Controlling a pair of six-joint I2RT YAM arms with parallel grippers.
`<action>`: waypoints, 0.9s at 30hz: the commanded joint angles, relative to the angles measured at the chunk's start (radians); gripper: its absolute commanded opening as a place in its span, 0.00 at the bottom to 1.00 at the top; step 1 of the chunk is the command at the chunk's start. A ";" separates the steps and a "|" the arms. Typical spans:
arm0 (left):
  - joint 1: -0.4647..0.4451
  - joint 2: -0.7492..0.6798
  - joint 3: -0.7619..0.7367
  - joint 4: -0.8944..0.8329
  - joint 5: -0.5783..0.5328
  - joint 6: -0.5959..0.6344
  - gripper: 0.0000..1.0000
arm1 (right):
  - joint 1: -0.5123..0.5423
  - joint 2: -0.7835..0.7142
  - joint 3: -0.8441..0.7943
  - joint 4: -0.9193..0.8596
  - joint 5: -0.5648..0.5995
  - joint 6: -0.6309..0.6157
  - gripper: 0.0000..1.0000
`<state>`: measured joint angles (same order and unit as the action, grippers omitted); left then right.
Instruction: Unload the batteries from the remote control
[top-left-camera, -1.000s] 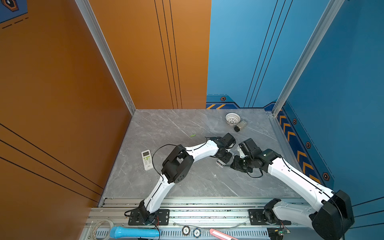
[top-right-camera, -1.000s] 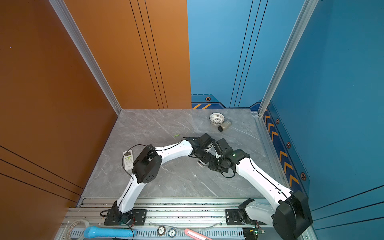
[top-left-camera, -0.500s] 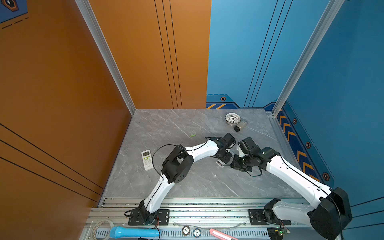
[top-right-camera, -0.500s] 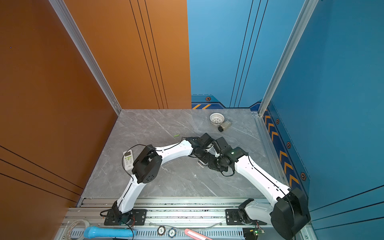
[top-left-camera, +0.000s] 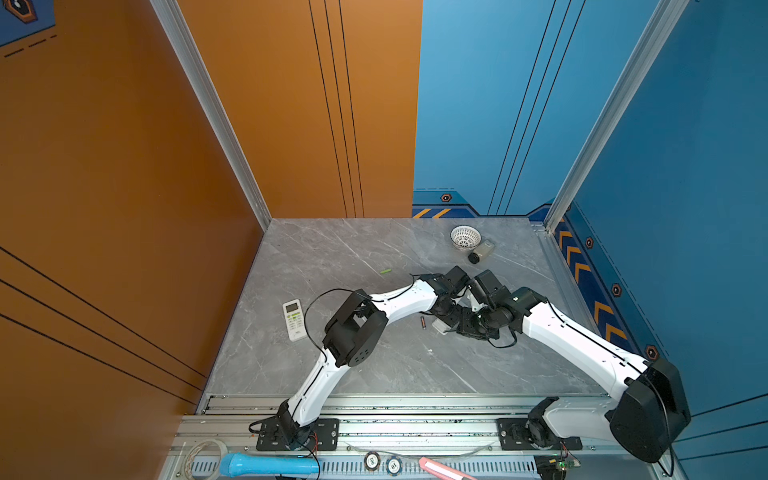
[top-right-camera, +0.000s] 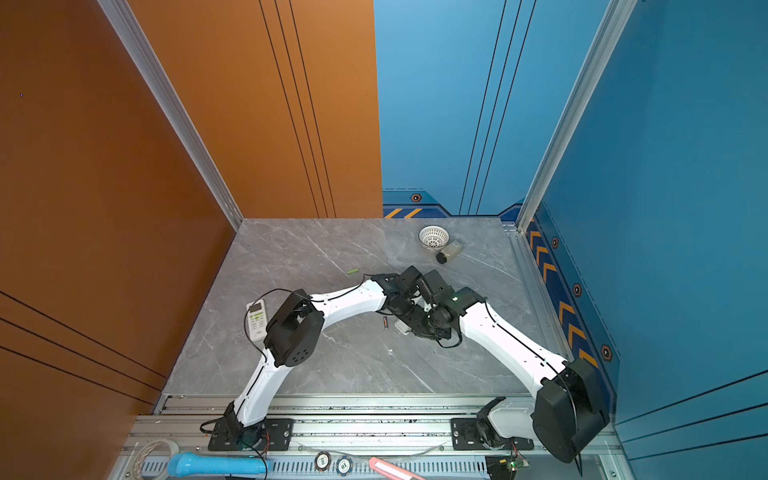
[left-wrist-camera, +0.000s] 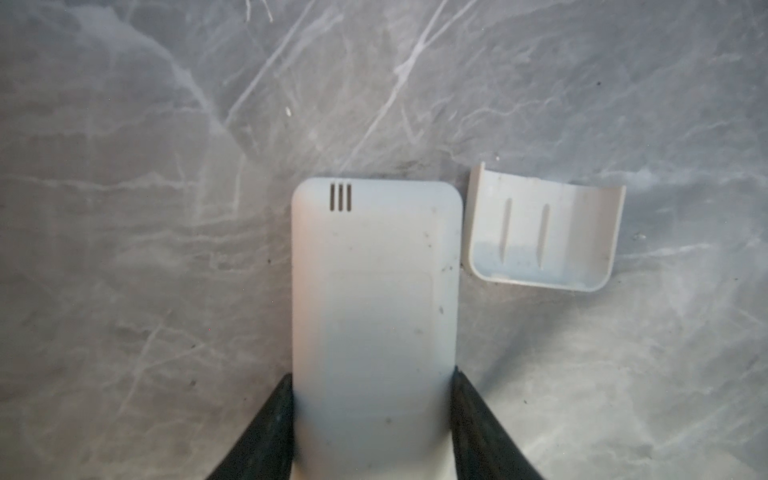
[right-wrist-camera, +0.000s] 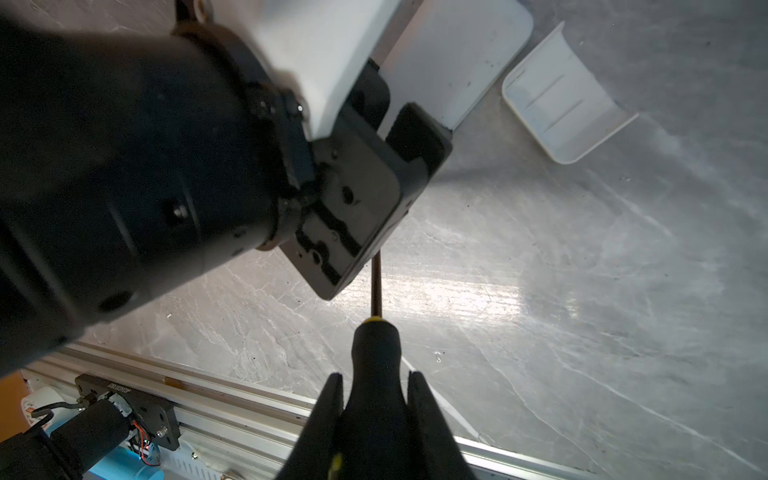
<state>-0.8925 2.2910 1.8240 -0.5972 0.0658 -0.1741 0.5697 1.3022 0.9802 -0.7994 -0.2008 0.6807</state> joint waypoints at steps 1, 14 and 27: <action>-0.020 0.030 -0.013 -0.042 0.016 -0.017 0.00 | 0.015 -0.018 -0.086 0.121 0.010 0.017 0.00; 0.034 0.055 0.029 -0.076 -0.010 -0.053 0.01 | 0.010 -0.257 -0.117 0.117 0.044 0.001 0.00; 0.085 0.007 -0.012 -0.107 -0.063 -0.102 0.26 | 0.010 -0.296 -0.087 0.021 0.034 0.014 0.00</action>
<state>-0.8589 2.3016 1.8496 -0.6224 0.0715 -0.2489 0.5781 1.0298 0.8608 -0.7326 -0.1860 0.6842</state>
